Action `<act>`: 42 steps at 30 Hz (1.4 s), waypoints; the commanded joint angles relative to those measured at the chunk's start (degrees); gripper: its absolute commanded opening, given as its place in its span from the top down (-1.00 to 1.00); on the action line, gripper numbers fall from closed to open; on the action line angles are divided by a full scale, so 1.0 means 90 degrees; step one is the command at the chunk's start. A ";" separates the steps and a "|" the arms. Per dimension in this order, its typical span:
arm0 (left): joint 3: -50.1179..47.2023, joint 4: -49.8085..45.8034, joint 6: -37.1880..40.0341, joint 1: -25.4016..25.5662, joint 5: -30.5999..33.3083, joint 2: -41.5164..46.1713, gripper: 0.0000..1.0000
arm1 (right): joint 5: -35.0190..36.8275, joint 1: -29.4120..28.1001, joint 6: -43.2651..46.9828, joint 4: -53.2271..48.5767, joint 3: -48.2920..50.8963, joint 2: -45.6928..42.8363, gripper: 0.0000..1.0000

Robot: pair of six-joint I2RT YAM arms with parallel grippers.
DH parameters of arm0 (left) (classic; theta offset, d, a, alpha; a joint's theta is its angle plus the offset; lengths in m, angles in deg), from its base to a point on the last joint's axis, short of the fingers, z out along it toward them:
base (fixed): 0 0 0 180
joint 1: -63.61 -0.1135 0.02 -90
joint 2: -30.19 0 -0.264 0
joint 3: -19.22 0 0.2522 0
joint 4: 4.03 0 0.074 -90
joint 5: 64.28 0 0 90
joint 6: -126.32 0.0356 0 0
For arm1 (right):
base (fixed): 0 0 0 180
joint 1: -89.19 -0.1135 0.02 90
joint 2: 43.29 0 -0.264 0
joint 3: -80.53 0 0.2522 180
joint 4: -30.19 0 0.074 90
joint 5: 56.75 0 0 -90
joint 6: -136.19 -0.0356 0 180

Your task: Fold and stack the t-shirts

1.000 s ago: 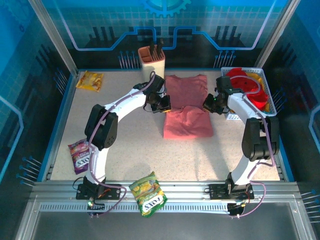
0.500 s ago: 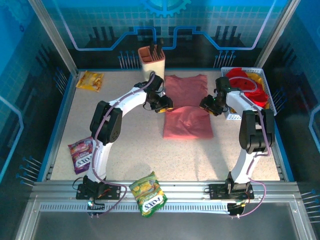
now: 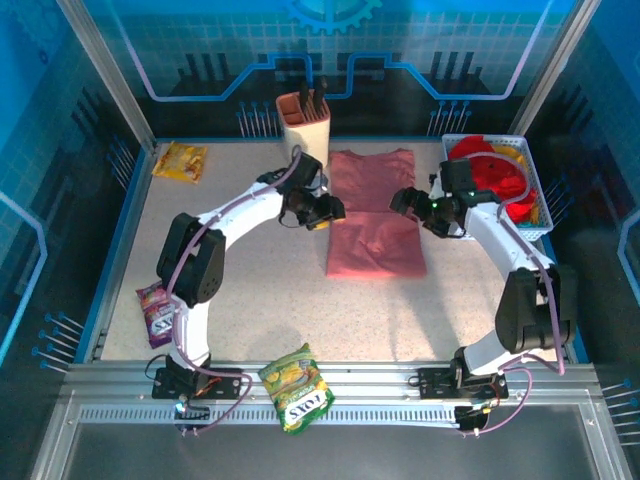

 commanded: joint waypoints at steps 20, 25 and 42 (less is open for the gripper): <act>-0.2100 -0.0061 0.0023 0.0391 0.0360 0.0565 0.16 | -0.0229 -0.0122 -0.0200 0.0901 0.2958 -0.0851 -0.99; -0.2384 -0.0297 0.0106 0.0282 0.0276 0.1213 0.12 | 0.0660 -0.0025 0.0184 -0.0140 0.2555 -0.1667 -0.99; -0.1946 0.0023 -0.0287 0.0380 -0.0416 0.0083 0.21 | 0.0705 0.0322 0.0274 0.0455 0.2841 -0.0737 -0.29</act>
